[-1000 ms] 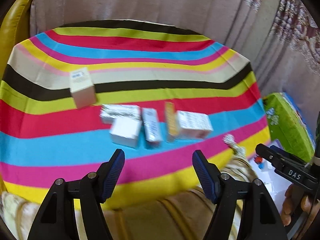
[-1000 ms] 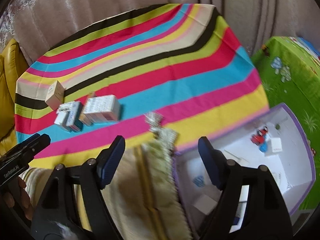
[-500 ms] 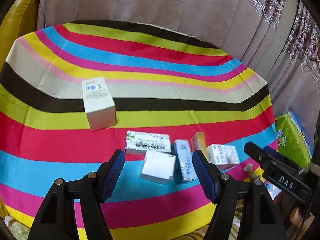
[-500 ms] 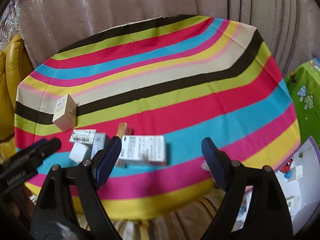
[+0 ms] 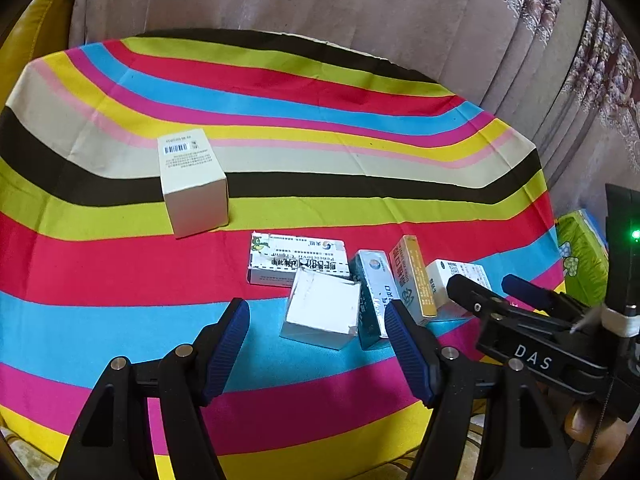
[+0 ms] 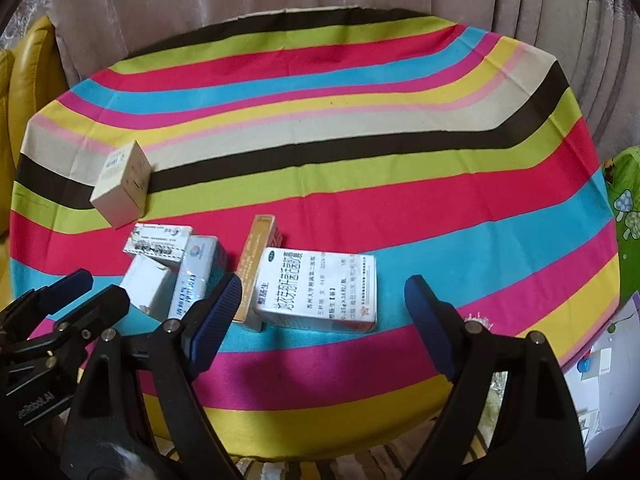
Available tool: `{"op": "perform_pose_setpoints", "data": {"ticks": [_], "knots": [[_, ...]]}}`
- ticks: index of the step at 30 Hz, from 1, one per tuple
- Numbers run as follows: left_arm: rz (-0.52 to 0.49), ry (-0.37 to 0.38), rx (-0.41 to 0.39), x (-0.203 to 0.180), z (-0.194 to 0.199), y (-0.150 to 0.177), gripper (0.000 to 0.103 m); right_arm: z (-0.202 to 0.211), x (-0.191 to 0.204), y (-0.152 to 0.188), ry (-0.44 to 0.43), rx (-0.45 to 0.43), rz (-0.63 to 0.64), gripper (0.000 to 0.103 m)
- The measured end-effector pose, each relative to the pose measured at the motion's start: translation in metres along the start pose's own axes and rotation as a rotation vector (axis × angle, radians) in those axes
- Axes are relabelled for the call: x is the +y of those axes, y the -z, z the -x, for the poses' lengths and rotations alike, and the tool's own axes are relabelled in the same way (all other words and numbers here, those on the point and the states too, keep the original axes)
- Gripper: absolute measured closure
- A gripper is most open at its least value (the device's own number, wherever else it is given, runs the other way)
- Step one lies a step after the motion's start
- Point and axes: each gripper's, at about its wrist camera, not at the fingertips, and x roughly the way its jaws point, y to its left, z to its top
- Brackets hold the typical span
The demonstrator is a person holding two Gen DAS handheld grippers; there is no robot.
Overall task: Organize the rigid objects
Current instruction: 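Move the right gripper back to the cloth toward the large white medicine box, then grasp the large white medicine box with the right gripper while the left holds the white cube box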
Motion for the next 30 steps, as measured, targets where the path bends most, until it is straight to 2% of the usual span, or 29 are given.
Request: {"op": "perform_pose_setpoints", "data": {"ticks": [22, 30], "knots": [[0.012, 0.036, 0.086, 0.004, -0.024, 0.003, 0.033, -0.022, -0.004, 0.0, 0.048, 0.068, -0.04, 0.018], [0.001, 0.038, 0.112, 0.003, -0.034, 0.002, 0.043, -0.029, -0.005, 0.0, 0.053, 0.096, -0.044, 0.022]]}}
